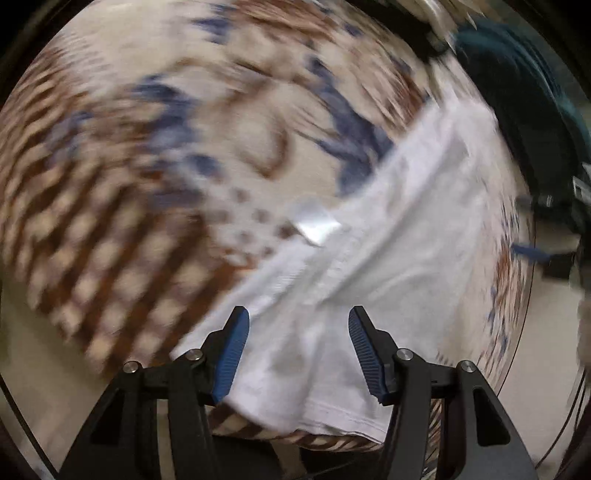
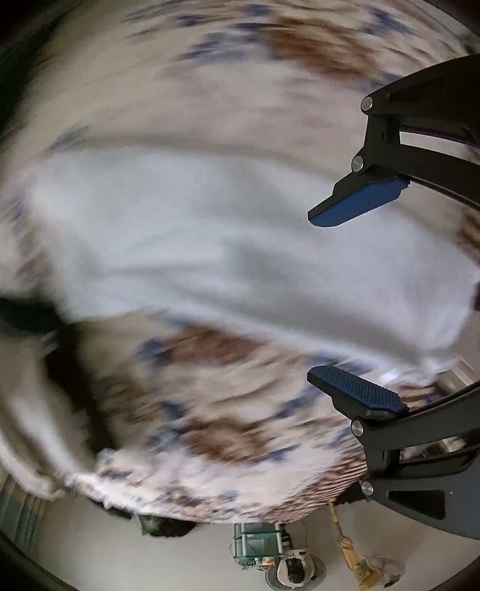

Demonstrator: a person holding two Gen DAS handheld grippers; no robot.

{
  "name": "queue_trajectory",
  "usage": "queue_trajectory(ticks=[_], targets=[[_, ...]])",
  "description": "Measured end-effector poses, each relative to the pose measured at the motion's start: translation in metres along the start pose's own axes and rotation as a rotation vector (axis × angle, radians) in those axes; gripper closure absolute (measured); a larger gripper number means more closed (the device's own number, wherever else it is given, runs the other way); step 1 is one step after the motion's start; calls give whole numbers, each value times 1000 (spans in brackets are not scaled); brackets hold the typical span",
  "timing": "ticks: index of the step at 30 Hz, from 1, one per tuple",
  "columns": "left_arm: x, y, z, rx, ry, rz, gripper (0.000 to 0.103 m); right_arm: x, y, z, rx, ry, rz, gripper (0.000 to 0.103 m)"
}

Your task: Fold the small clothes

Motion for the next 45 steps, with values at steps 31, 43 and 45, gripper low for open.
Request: queue_trajectory(ticks=[31,43,45], targets=[[-50,-45,32,18,140,152,77,21,73,-287,-247,216,69,94],[159,8,245,243,257,-139,41,71,-9,-43,188,244,33,50],[183,39,275,235,280,-132,41,84,-11,23,254,240,30,50]])
Point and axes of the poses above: each gripper's, at about its wrist camera, not at the fingertips, and y roughly the way its jaws point, x to its right, z to its top, the point moved 10 cm from there along y, roughly the way its jaws point, and after that the axes turned 11 degrees about x, right-handed, at the moved point
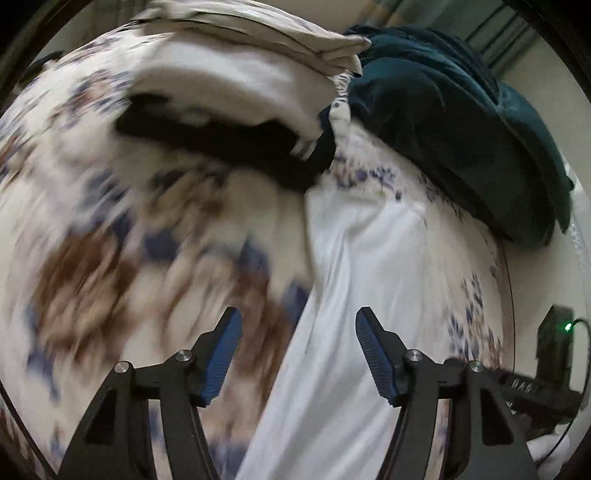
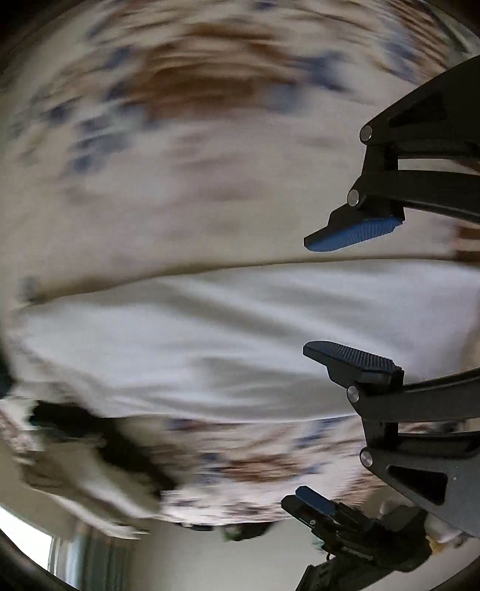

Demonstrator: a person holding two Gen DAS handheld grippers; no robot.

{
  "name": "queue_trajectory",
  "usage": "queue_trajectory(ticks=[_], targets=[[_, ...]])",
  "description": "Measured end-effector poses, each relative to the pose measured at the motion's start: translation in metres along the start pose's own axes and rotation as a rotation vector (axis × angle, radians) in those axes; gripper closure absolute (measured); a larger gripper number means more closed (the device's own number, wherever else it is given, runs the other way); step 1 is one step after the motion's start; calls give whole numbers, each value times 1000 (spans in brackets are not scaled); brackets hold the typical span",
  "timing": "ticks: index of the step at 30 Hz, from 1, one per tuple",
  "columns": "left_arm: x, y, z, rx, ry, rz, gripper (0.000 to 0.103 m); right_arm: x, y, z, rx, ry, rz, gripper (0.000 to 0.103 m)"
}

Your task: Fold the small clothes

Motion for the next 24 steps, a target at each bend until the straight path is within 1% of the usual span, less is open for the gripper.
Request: queue_trajectory(ticks=[2,3,5,7,10,11,12,13,14,16,17,18,19,20,21,22,24], targets=[[9,34,21,-15,19,16,41,-7,13,51,47,-7,-1,50],[13,50,29,-23,22,20,41,-4,23,94,81,-19,-14,50],[18,78,40,-39,27,12,41,-9,38,144,122,-28,-19,50],[24,102,49,-53,50,10,41,-10,57,183,140,-18,-27,50],[25,132,50,-88,67,11,41,-18,99,226,116,2,16,50],[24,139,50,-96,65,16,41,-20,113,234,92,-8,24,50],[22,144,50,-102,63,28,41,-24,132,233,57,-26,20,51],[21,149,47,-113,53,25,41,-20,137,236,67,-41,4,76],[21,154,46,-123,45,23,41,-12,138,239,88,-68,-46,98],[22,159,44,-127,26,14,43,-4,137,238,105,-69,-58,98],[24,159,46,-116,26,5,48,-1,137,238,97,-61,-56,98],[28,158,50,-87,45,-4,59,-1,138,236,86,-58,-47,98],[33,157,55,-66,72,-5,92,-2,139,236,83,-61,-40,98],[36,156,59,-48,106,9,97,-2,139,233,72,-62,-36,98],[42,153,66,-14,143,18,98,-4,140,232,54,-55,-26,97],[46,150,71,15,158,12,99,-1,136,227,50,-49,-20,96],[51,149,80,50,190,19,100,-3,137,229,44,-39,-13,96]])
Point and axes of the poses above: each gripper's, at about its wrist camera, not at the fingertips, and y roughly the way its jaws point, x to its right, z to its top, the point moved 10 cm from there along y, roughly the way its jaws point, and after that the axes turned 11 degrees about x, right-handed, at the moved point
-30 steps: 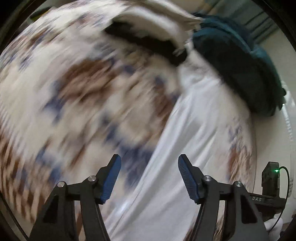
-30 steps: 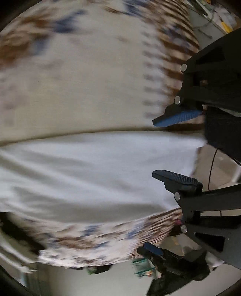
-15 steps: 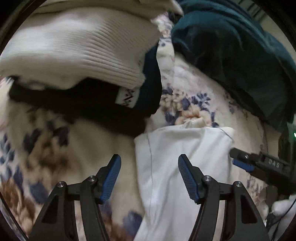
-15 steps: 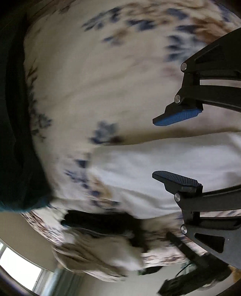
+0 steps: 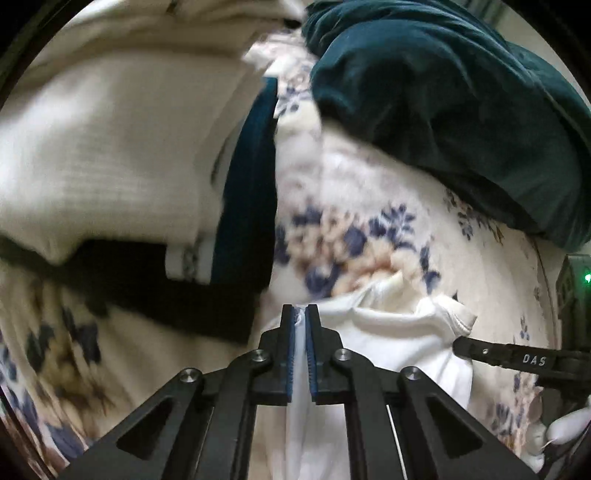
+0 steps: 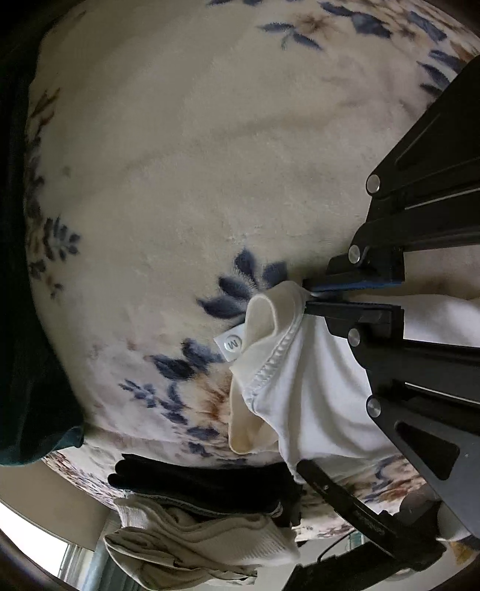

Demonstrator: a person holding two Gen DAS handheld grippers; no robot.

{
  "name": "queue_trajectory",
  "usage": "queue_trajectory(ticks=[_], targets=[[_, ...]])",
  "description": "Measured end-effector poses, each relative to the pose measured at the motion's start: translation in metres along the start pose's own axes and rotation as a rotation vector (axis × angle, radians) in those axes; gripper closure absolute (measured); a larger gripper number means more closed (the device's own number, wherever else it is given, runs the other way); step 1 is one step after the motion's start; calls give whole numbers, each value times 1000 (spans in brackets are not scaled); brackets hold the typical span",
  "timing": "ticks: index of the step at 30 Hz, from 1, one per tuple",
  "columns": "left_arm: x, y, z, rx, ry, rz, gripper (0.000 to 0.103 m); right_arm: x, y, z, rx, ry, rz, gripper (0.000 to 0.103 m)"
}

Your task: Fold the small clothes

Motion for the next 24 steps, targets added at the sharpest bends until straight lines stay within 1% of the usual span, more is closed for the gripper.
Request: queue_trajectory(ticks=[1,4,7,8,9,11,14,15,16,17,18,19,20,21,22,23,24], targets=[[0,4,4,4,4,-5,100,1,-2,2,7,5,7,96],[-3,12,8,2,11,13,100,2,-8,3,20,11,13,93],[-12,22,13,-2,21,47,100,-3,-7,11,24,2,12,92],[-16,26,12,-8,27,63,103,-4,-6,13,22,-8,4,92],[-19,32,12,-14,32,76,103,-5,-5,15,24,-18,-9,92],[-21,34,11,-22,33,74,103,-3,-1,17,18,-23,-35,89],[-18,29,14,-34,30,54,101,-3,8,17,-2,-15,-62,87],[-18,24,16,-38,21,53,101,-6,9,16,-10,-40,-77,84],[-18,19,16,-39,14,48,101,-10,10,16,-14,-66,-77,77],[-17,13,18,-36,10,45,101,-14,10,17,-12,-81,-71,64],[-18,2,19,-20,14,56,100,-20,8,18,-8,-92,-55,56],[-18,-11,20,-1,21,76,95,-27,1,19,7,-97,-30,38],[-19,-23,20,12,26,88,73,-34,-9,19,31,-101,-4,28],[-18,-39,18,22,30,94,54,-37,-17,19,46,-103,10,26],[-18,-52,16,34,25,86,13,-42,-31,15,62,-102,32,21],[-17,-68,14,66,15,68,2,-45,-41,10,67,-95,53,12],[-15,-87,8,84,4,39,2,-49,-51,4,68,-82,79,8]])
Point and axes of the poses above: each gripper's, at about its wrist camera, not at the fingertips, and y roughly the way its jaws point, x to its right, z to its top, the point moved 10 cm from there along y, roughly the way its jaws point, and after that the axes turned 11 degrees about x, right-handed, at the moved point
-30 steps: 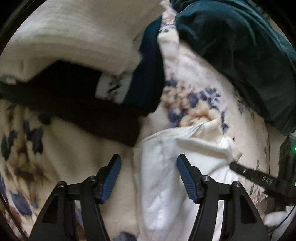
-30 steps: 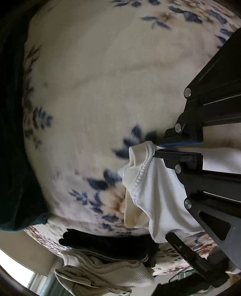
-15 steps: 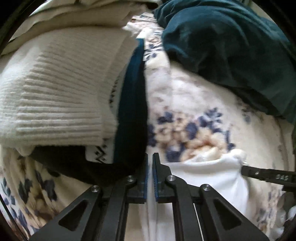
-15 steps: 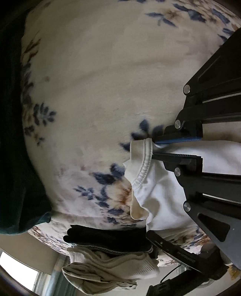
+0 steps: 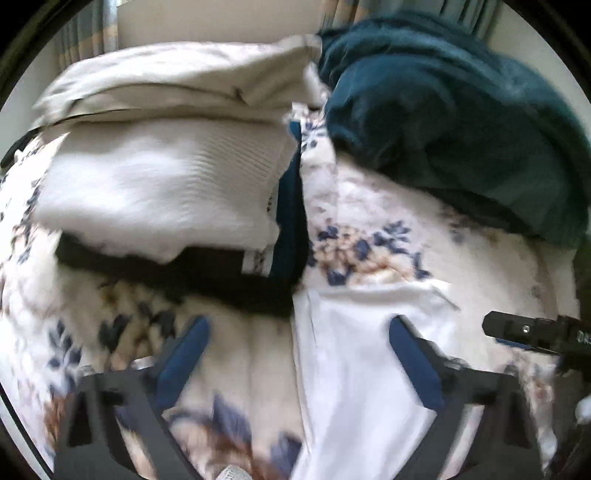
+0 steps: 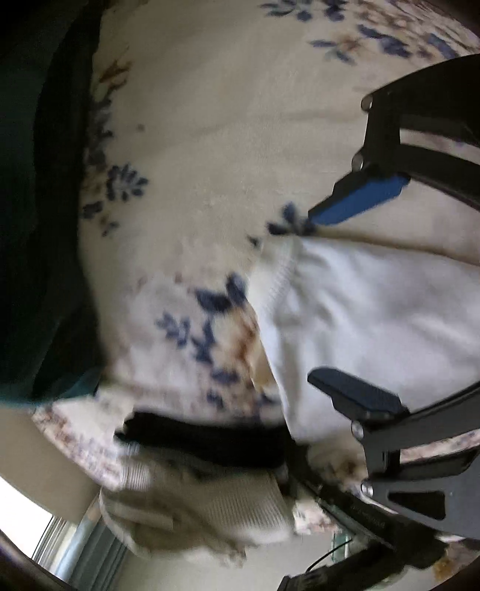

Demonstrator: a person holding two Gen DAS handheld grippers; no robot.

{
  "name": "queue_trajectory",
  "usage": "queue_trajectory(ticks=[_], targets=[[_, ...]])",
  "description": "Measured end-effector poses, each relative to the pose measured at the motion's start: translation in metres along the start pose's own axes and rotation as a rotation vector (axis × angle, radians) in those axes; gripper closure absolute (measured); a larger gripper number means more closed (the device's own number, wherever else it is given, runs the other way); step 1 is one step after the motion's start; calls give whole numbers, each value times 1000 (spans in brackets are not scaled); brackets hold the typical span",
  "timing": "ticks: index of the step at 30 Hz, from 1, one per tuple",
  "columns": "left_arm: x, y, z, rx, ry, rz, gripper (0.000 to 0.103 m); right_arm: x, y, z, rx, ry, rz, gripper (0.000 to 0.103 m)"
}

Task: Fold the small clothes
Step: 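Release the shirt strip and lift both tools away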

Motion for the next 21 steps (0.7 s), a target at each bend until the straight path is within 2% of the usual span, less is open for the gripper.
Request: queue_trajectory(ticks=[1,5,11,18,21], targets=[[0,-14,-6,3,-6,-18,2,-4,-13,-9,0,20,26,2],[-8,-69,-41,-16,-33,-65,2,-13,-53,-54,-15,80,91,2],[-46,-149,-123,-134,-116,-93,2,-24,-110,-163,-85,201,117,2],[-81,-234,-226,-318,-89,-92,2,-50,-196,-310,-143,271,52,2],[-86,-250,-263,-380,-61,-74,2,-58,-220,-372,-181,291,14,2]])
Point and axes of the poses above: each gripper's, at about its wrist camera, not at the fingertips, and y roughly the way its jaws point, x to its right, z to its top, the point moved 10 cm from there along y, roughly the way its jaws point, and after that the axes turned 11 degrees about x, right-handed, at the moved point
